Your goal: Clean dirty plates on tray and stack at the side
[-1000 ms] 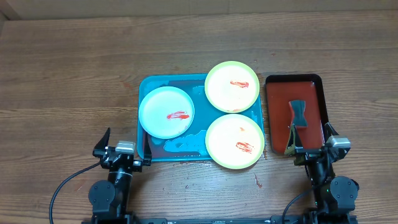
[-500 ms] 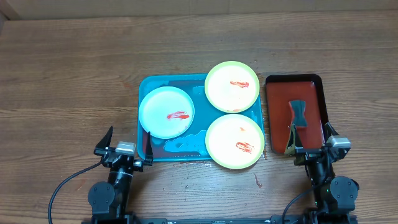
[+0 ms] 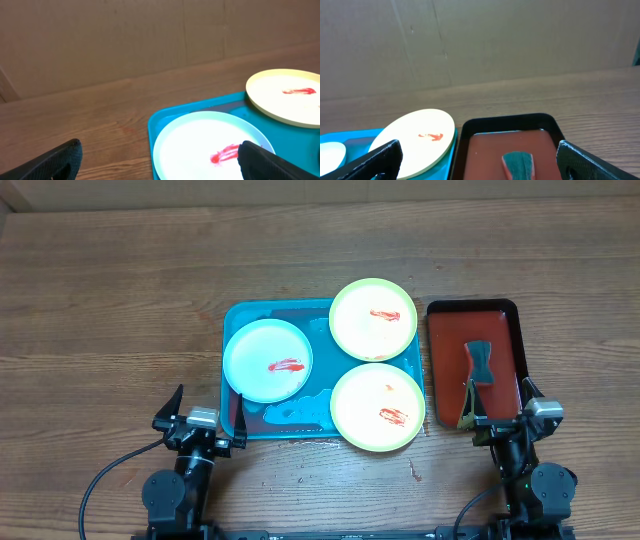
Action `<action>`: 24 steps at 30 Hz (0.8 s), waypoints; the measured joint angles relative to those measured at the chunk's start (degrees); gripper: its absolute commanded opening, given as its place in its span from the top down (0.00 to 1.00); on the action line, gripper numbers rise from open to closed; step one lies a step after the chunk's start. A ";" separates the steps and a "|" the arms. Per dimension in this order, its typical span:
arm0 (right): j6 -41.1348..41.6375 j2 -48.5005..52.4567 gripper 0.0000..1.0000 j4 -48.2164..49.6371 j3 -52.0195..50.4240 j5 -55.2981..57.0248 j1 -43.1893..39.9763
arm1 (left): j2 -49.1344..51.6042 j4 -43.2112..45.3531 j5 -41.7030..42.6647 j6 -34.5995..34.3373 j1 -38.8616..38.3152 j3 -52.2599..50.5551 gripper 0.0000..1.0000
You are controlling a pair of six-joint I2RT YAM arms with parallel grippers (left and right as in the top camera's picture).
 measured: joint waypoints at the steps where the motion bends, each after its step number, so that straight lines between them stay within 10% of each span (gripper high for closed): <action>1: 0.02 0.00 0.00 -0.96 0.31 0.02 0.00 | 0.44 -0.50 0.02 -0.11 0.00 0.79 0.00; 12: 0.00 9.84 0.00 -12.85 20.61 -0.48 0.00 | 23.85 -9.90 1.29 -0.33 0.00 26.82 0.00; 24: 0.04 43.21 0.00 -42.10 57.86 -2.78 0.00 | 63.01 -42.40 9.42 -0.33 0.00 68.15 0.00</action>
